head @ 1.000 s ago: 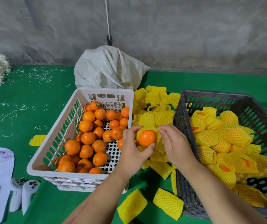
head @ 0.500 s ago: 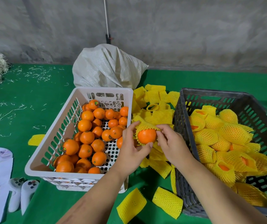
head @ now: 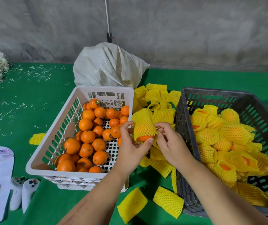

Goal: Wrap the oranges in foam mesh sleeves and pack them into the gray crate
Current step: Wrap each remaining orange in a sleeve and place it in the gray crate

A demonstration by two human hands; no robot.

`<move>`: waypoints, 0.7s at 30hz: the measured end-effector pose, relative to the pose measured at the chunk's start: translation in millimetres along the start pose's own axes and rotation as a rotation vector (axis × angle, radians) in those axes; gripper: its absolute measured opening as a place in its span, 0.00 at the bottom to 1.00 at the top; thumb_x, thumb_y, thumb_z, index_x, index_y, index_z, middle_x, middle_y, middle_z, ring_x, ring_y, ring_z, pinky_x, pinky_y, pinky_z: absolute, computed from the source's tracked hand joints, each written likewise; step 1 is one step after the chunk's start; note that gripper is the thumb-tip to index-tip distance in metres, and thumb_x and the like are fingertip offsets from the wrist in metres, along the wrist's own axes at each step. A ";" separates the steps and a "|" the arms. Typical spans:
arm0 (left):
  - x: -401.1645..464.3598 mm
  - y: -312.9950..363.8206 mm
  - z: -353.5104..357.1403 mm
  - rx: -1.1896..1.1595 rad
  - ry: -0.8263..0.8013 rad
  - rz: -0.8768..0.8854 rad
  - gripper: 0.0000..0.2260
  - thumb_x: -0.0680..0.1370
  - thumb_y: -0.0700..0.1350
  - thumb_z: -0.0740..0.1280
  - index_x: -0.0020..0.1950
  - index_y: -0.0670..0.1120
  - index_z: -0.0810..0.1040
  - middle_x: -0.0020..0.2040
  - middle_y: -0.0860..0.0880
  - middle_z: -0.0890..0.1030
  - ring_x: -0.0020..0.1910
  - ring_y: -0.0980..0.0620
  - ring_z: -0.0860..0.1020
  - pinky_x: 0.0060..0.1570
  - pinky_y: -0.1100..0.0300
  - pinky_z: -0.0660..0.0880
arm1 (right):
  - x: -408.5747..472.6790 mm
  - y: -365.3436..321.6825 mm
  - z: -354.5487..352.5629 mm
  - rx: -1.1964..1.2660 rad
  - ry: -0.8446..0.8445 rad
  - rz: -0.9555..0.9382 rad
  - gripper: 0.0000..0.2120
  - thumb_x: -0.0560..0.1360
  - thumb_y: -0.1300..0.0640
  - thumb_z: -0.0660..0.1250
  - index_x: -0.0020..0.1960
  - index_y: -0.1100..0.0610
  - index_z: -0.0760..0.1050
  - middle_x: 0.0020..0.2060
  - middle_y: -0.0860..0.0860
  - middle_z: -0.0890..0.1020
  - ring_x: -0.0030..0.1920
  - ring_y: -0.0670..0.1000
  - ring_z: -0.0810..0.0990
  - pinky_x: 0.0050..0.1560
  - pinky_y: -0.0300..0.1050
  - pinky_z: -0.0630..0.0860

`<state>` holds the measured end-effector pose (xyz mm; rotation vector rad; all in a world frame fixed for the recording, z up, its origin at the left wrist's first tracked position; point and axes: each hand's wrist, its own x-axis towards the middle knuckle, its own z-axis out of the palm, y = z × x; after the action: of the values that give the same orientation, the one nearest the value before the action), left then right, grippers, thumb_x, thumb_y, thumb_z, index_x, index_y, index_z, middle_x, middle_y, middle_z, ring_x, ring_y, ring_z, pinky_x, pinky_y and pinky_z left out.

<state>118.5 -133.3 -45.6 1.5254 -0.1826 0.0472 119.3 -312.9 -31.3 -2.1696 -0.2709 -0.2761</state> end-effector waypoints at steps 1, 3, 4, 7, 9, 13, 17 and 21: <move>0.2 1.3 0.6 0.041 -0.016 0.014 0.31 0.76 0.52 0.79 0.73 0.58 0.66 0.64 0.60 0.77 0.60 0.50 0.83 0.52 0.53 0.84 | 0.2 -0.2 -1.0 -0.026 0.016 -0.001 0.16 0.80 0.46 0.59 0.67 0.43 0.69 0.53 0.42 0.77 0.51 0.44 0.78 0.44 0.38 0.74; 1.2 2.2 1.9 0.118 -0.025 0.039 0.28 0.76 0.54 0.78 0.72 0.59 0.69 0.65 0.56 0.78 0.60 0.52 0.82 0.52 0.56 0.83 | 0.1 -1.7 -2.2 -0.034 0.028 0.008 0.18 0.77 0.46 0.64 0.67 0.44 0.70 0.52 0.40 0.76 0.48 0.42 0.79 0.44 0.36 0.75; 1.3 1.9 2.3 0.115 -0.012 0.029 0.27 0.76 0.57 0.78 0.71 0.58 0.70 0.63 0.53 0.81 0.59 0.51 0.83 0.52 0.53 0.83 | -0.3 -2.8 -2.0 -0.024 0.033 -0.008 0.20 0.77 0.47 0.66 0.68 0.45 0.71 0.53 0.38 0.75 0.47 0.41 0.78 0.44 0.33 0.75; 0.8 0.7 2.6 0.077 0.041 -0.032 0.28 0.75 0.63 0.77 0.68 0.55 0.71 0.58 0.51 0.84 0.54 0.52 0.85 0.49 0.55 0.82 | -0.3 -4.6 -2.0 -0.058 0.084 -0.107 0.17 0.81 0.55 0.66 0.69 0.53 0.75 0.52 0.38 0.73 0.46 0.38 0.77 0.44 0.26 0.71; 1.6 -1.0 3.9 0.110 0.047 -0.035 0.27 0.75 0.65 0.76 0.66 0.55 0.71 0.55 0.52 0.85 0.50 0.53 0.85 0.44 0.57 0.82 | 0.9 -6.1 -4.5 -0.097 0.173 -0.136 0.12 0.82 0.60 0.64 0.63 0.57 0.80 0.50 0.42 0.76 0.45 0.36 0.76 0.44 0.25 0.68; 8.3 -5.4 6.9 0.078 0.135 -0.059 0.23 0.75 0.59 0.76 0.62 0.54 0.69 0.49 0.50 0.84 0.46 0.42 0.83 0.44 0.36 0.82 | -1.9 -10.6 -5.6 -0.108 0.235 -0.263 0.09 0.78 0.58 0.64 0.53 0.58 0.82 0.45 0.46 0.79 0.42 0.41 0.76 0.43 0.31 0.72; 7.2 -9.9 7.5 0.108 0.125 -0.049 0.25 0.74 0.58 0.76 0.63 0.54 0.66 0.44 0.48 0.82 0.43 0.38 0.82 0.41 0.32 0.80 | -5.4 -11.9 -1.9 0.045 0.040 -0.087 0.12 0.74 0.47 0.68 0.56 0.45 0.70 0.42 0.39 0.73 0.38 0.45 0.75 0.37 0.33 0.70; 5.2 -7.5 1.5 0.073 0.004 -0.003 0.32 0.77 0.54 0.75 0.76 0.59 0.62 0.56 0.56 0.82 0.50 0.45 0.84 0.48 0.39 0.83 | -2.8 -9.9 -2.5 0.042 -0.020 -0.077 0.12 0.76 0.52 0.66 0.55 0.42 0.66 0.44 0.36 0.71 0.43 0.45 0.73 0.40 0.35 0.69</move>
<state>124.6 -135.6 -52.2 1.5978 -0.1771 0.0548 113.5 -309.6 -23.1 -2.1239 -0.3694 -0.2901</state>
